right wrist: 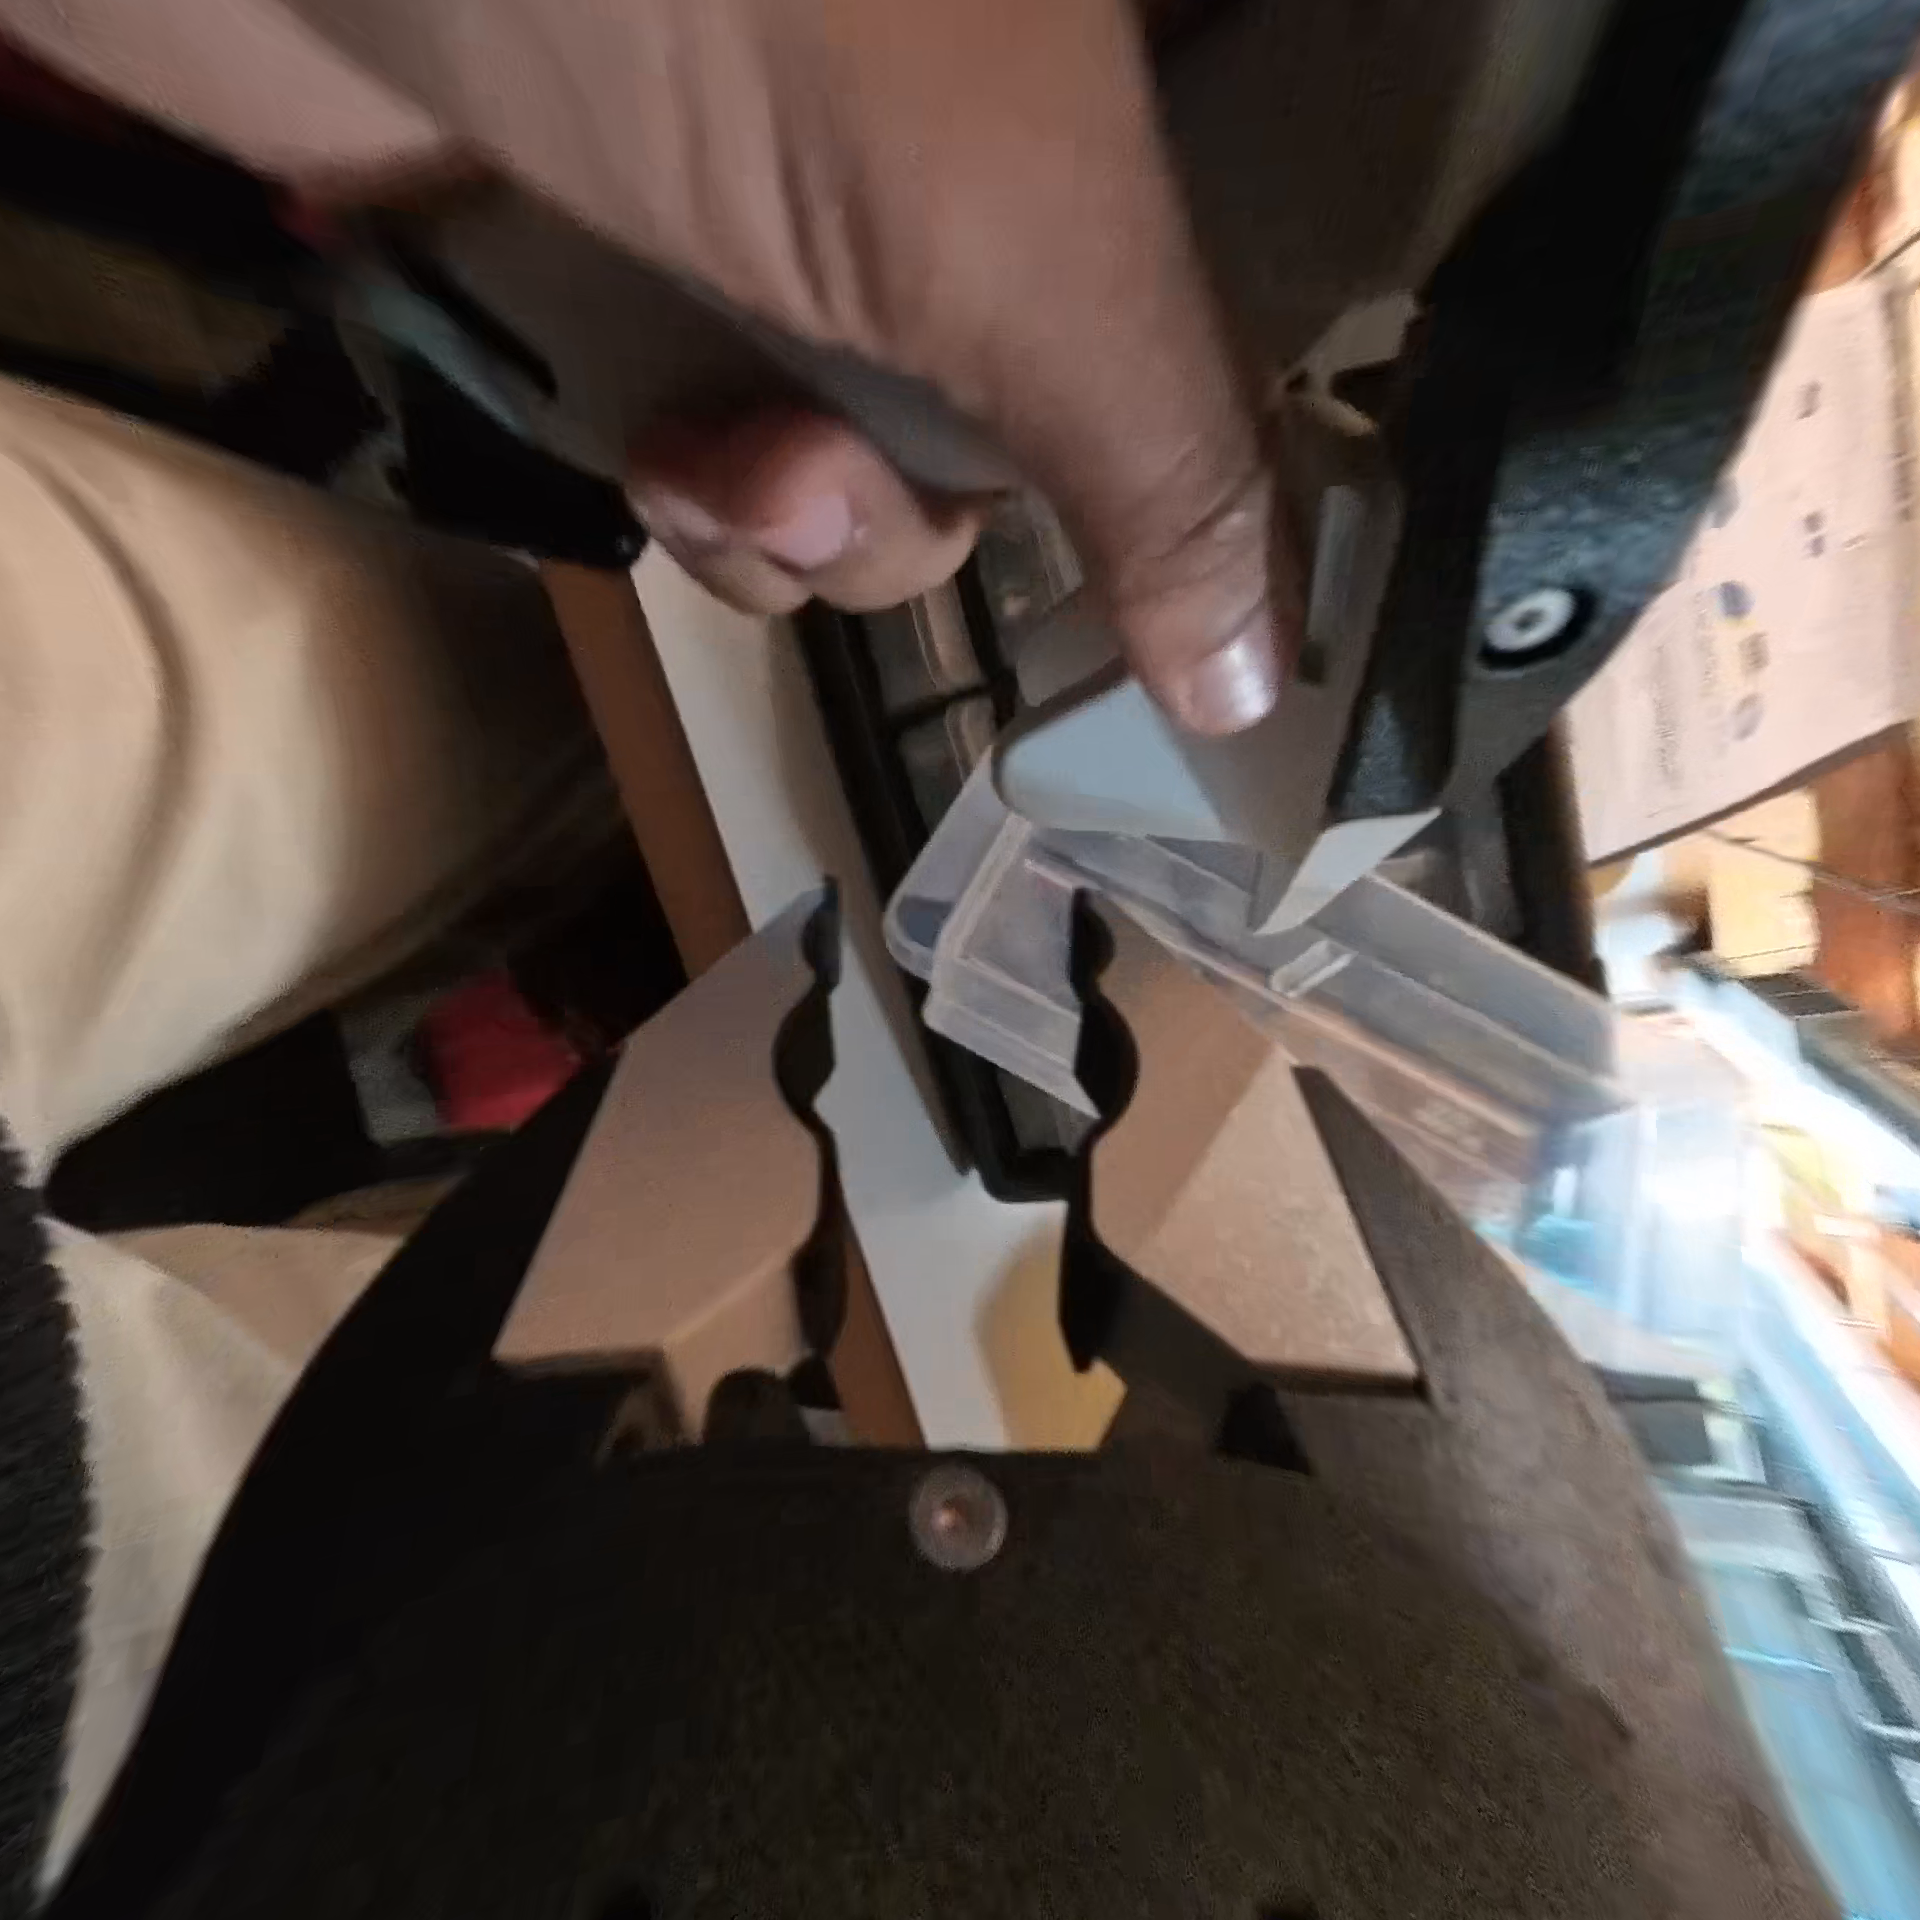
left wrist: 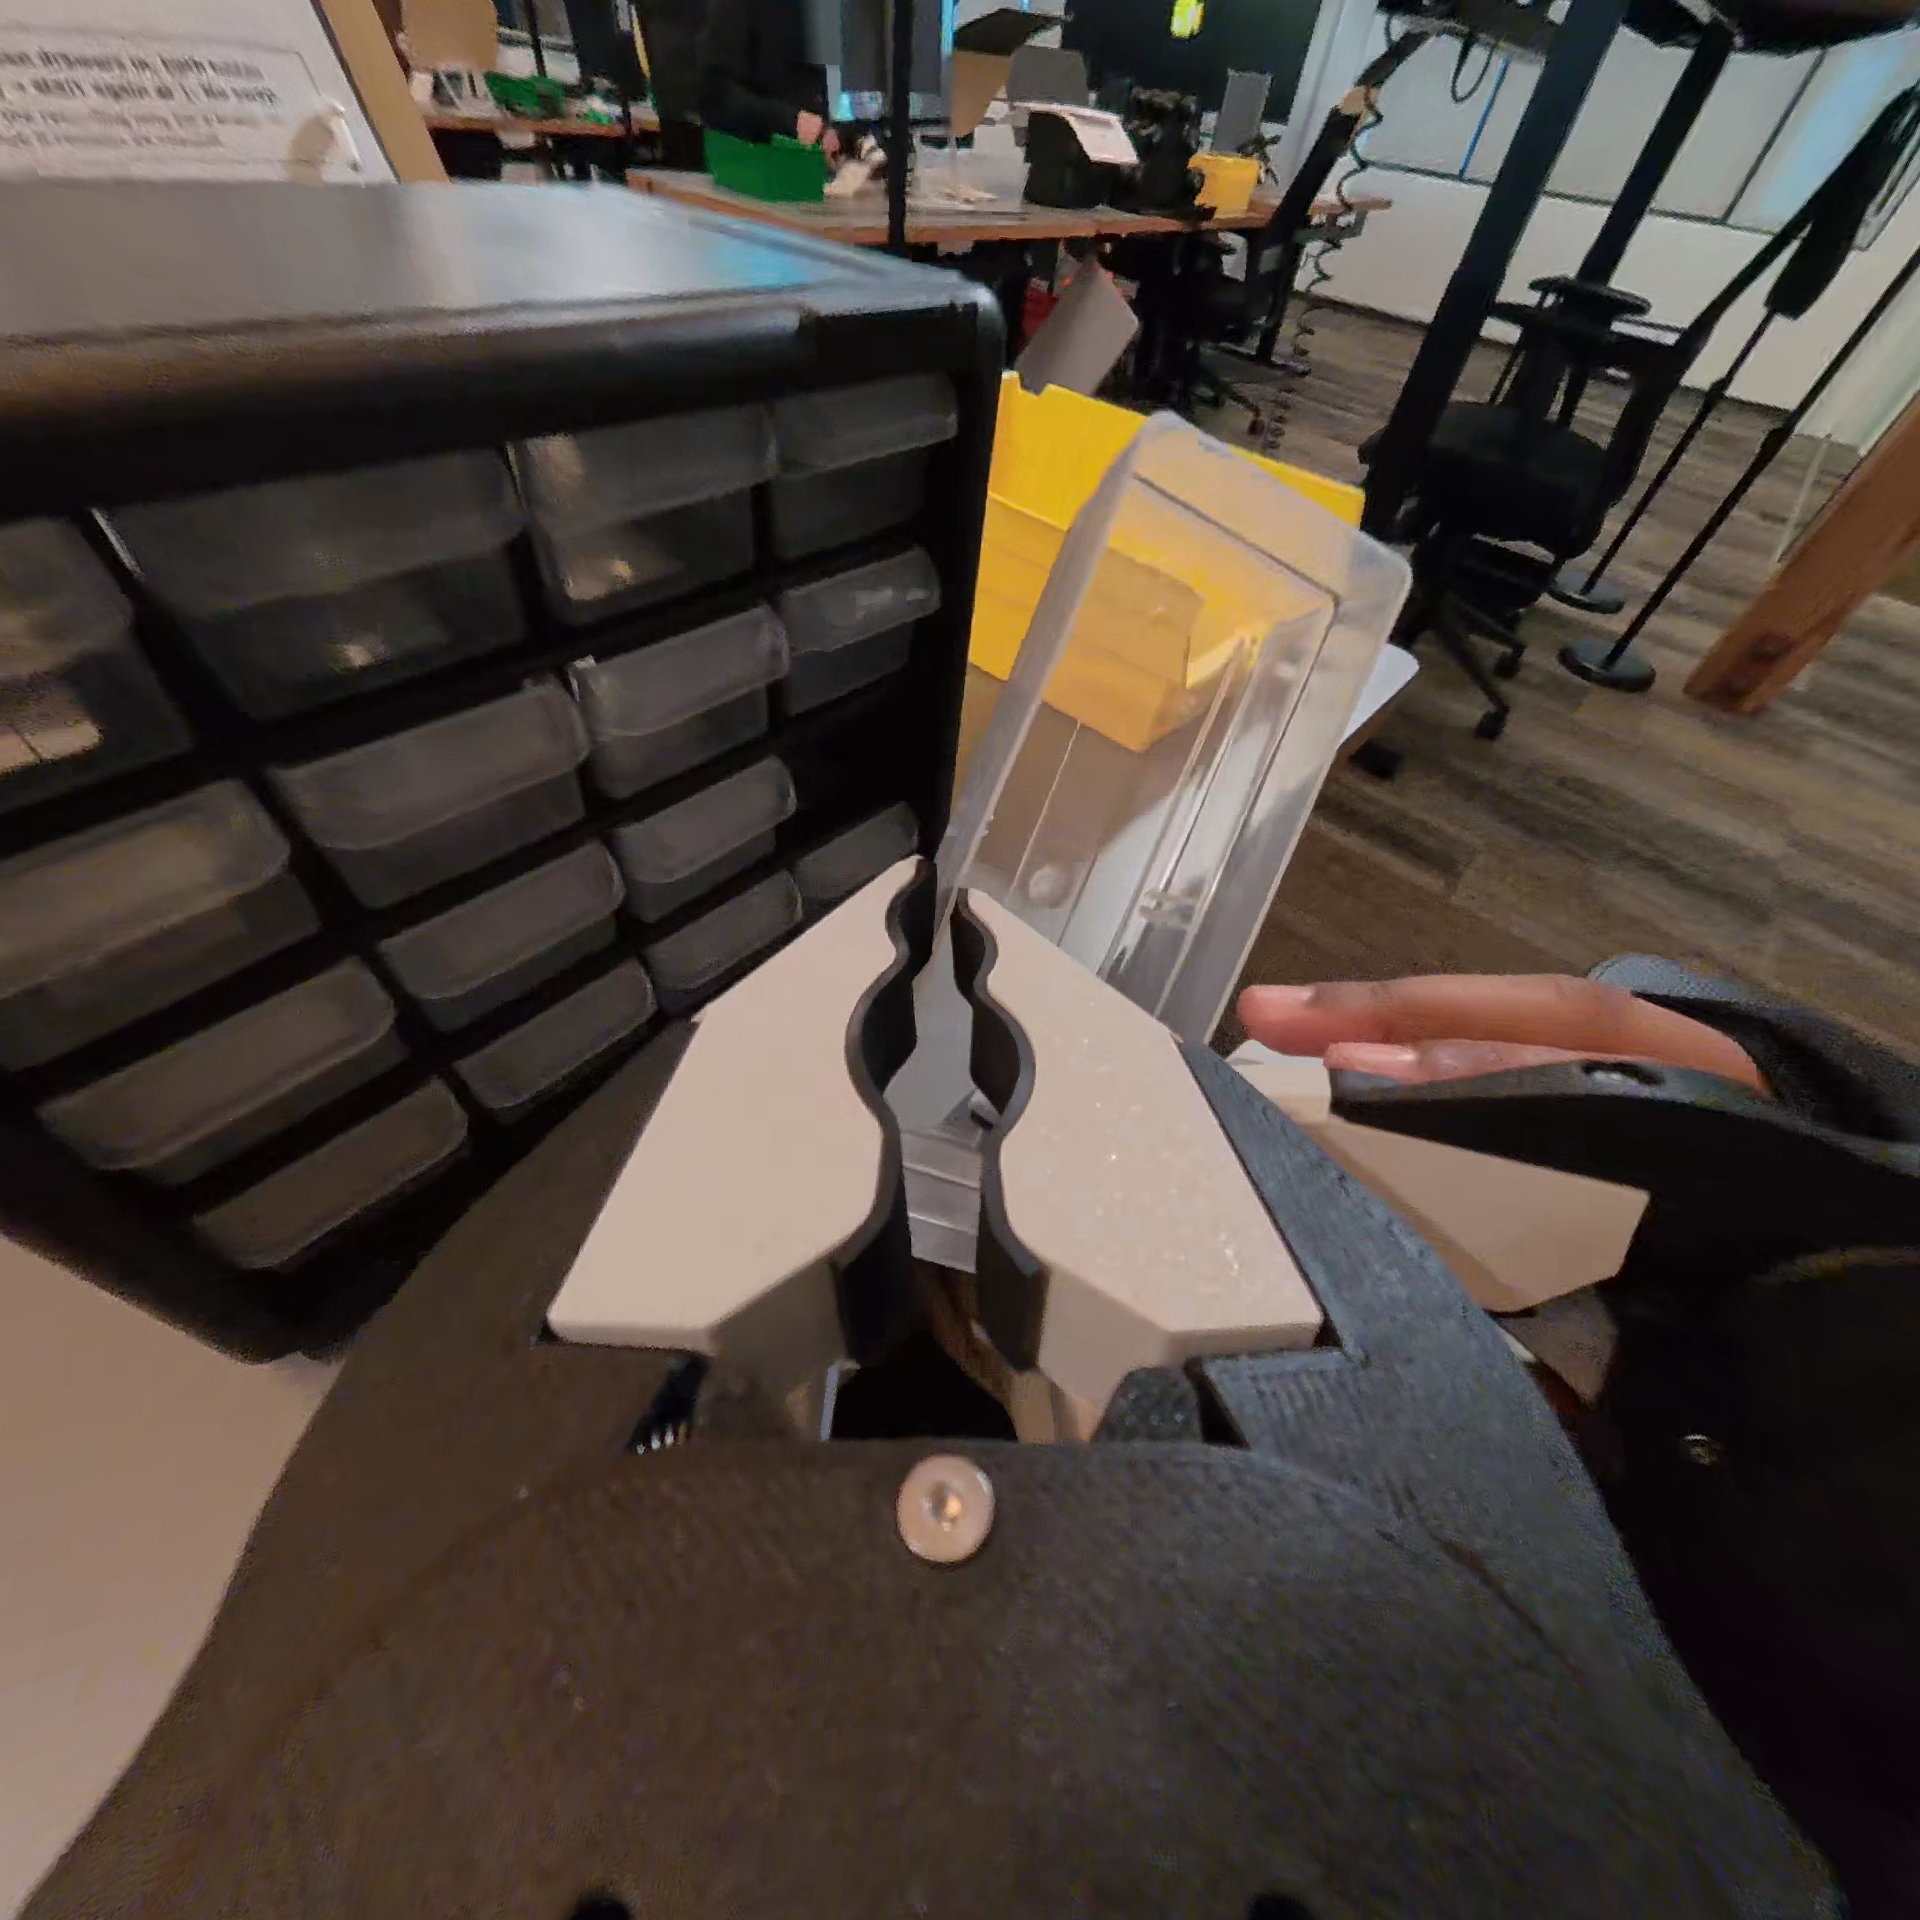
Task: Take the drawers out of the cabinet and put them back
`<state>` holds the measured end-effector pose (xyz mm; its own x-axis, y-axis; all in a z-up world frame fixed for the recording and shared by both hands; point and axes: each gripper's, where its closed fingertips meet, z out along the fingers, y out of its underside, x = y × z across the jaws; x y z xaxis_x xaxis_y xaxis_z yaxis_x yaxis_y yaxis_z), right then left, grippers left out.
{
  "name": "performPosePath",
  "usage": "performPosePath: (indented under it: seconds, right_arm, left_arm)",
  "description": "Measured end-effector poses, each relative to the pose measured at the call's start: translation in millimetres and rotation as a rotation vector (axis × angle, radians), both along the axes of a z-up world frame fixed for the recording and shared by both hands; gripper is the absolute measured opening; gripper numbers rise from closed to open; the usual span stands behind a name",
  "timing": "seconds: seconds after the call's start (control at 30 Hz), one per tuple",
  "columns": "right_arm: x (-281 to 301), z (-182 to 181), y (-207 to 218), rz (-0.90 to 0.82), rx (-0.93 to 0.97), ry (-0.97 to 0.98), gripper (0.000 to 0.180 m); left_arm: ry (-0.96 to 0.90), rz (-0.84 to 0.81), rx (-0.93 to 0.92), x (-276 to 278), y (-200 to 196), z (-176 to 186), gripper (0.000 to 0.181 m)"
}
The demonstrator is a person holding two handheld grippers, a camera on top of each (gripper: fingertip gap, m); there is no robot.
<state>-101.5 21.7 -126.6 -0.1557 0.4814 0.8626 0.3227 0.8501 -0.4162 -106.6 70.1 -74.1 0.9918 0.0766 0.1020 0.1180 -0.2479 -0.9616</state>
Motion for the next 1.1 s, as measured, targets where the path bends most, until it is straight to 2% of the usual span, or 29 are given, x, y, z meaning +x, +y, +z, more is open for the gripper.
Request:
performPosePath:
  seconds: [0.03, 0.13, 0.27, 0.33, 0.43, 0.5, 0.6, 0.7, 0.83, 1.1]
  right_arm:
    - [-0.1, -2.6, 2.4, -0.012, 0.053, 0.004, 0.034]
    - [1.4, -14.7, -0.8, -0.013, 0.086, -0.05, 0.025]
    - [5.5, -29.4, -8.1, 0.045, 0.003, -0.158, 0.019]
    - [10.0, -33.8, -11.6, 0.094, -0.128, -0.213, 0.018]
    - [18.6, -23.3, -21.4, 0.213, -0.396, -0.269, 0.018]
    - [25.4, -8.9, -22.2, 0.308, -0.505, -0.287, 0.018]
    - [43.5, 2.8, -15.9, 0.484, -0.58, -0.342, 0.018]
    - [61.0, 7.5, 1.4, 0.585, -0.691, -0.442, 0.018]
    - [87.6, 23.1, 5.8, 0.777, -0.893, -0.614, 0.017]
    - [77.1, 34.1, 28.1, 0.859, -0.743, -0.819, 0.017]
  left_arm:
    - [-0.015, -0.007, -0.008, 1.1, -0.8, -4.4, 0.0]
    - [-0.062, -0.031, -0.028, 4.1, -3.0, -15.7, 0.0]
    - [-0.074, -0.091, -0.056, 7.9, -2.2, -29.2, 0.002]
    - [-0.105, -0.136, -0.05, 10.5, -1.7, -31.0, 0.004]
    - [-0.157, -0.222, -0.031, 14.3, -2.8, -28.9, 0.042]
    - [-0.193, -0.261, -0.009, 13.4, -5.9, -26.2, 0.061]
    - [-0.241, -0.29, 0.058, 6.6, -13.8, -17.7, 0.071]
    - [-0.277, -0.287, 0.099, -4.2, -21.7, -15.2, 0.071]
    - [-0.294, -0.267, 0.067, -15.7, -26.1, -30.4, 0.069]
    - [-0.321, -0.324, 0.023, -7.7, -21.3, -44.8, 0.061]
